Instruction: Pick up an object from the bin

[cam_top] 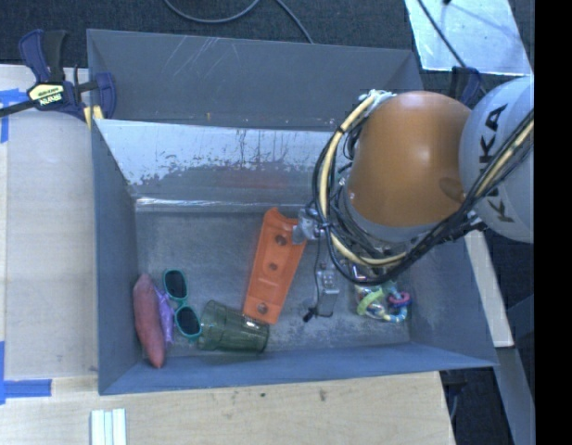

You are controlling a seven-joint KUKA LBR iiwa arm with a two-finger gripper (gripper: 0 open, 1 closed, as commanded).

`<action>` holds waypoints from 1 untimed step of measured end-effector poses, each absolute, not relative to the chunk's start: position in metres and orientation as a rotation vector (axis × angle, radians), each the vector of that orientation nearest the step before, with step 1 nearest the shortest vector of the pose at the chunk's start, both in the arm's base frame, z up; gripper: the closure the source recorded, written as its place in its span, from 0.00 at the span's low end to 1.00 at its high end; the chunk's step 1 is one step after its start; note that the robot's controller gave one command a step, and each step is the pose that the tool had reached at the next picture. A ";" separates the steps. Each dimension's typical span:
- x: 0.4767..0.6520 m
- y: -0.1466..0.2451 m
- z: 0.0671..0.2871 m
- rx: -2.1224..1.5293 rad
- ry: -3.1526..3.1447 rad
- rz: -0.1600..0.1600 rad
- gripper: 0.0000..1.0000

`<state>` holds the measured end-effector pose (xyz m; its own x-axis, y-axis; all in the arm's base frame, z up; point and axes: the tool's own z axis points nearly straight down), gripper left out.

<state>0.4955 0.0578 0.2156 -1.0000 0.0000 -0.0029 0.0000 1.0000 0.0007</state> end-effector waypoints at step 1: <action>0.513 0.072 0.180 -0.412 3.108 0.000 0.00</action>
Offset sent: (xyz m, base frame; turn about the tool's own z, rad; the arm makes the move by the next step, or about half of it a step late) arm 0.0481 0.0534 -0.0556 -0.3168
